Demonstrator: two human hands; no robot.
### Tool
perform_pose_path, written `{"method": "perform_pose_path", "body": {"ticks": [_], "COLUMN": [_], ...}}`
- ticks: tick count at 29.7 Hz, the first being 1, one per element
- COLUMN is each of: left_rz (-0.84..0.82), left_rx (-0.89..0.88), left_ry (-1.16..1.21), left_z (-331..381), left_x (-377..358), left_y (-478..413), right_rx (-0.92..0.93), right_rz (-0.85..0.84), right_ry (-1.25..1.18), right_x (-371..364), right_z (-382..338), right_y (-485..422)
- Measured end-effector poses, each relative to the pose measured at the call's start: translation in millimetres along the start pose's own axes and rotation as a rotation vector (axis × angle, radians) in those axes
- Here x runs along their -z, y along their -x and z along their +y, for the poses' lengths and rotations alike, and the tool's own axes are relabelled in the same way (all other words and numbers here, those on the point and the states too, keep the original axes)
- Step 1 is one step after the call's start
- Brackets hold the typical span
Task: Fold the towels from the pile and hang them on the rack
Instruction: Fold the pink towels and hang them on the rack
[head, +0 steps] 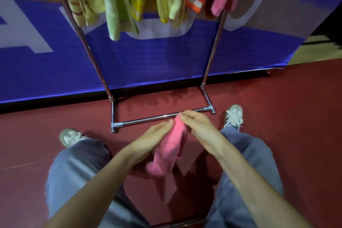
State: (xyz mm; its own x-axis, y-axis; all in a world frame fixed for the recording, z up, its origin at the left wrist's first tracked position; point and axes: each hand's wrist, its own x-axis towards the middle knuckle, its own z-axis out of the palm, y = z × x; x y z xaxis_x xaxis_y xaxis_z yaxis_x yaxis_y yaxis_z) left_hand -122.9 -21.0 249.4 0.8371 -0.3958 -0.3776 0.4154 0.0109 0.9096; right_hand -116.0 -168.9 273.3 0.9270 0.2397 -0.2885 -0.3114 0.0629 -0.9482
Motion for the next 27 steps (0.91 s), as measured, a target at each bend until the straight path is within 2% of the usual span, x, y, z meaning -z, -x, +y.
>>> {"method": "perform_pose_path", "body": {"ticks": [2,5,8,10,14,17,21,27], "left_rz": [-0.071,-0.111,-0.015,0.053,0.043,0.031,-0.023,-0.083], "left_rx": [0.136,0.155,-0.008,-0.095,-0.181,-0.210,-0.191,-0.132], "left_ry": [0.004,0.073,0.040,-0.070,-0.155,-0.156,-0.216,-0.406], "left_z": [-3,0,12,19,28,37,46,68], "left_x": [5,-2,-9,-12,-17,-17,-11,2], "left_y": [0,7,14,15,12,15,22,26], "right_rx": [0.012,0.036,0.022,-0.013,0.064,0.170,0.281,0.375], "right_rz": [0.009,0.025,0.029,0.027,0.057,0.116,0.109,0.135], "right_ry": [-0.034,-0.052,-0.020,0.054,0.146,0.116,0.176,0.156], "right_x": [-2,5,12,13,11,8,4,3], "right_z": [2,2,-1,1,-5,-20,-34,-49], "right_y": [2,14,23,27,32,32,37,43]}}
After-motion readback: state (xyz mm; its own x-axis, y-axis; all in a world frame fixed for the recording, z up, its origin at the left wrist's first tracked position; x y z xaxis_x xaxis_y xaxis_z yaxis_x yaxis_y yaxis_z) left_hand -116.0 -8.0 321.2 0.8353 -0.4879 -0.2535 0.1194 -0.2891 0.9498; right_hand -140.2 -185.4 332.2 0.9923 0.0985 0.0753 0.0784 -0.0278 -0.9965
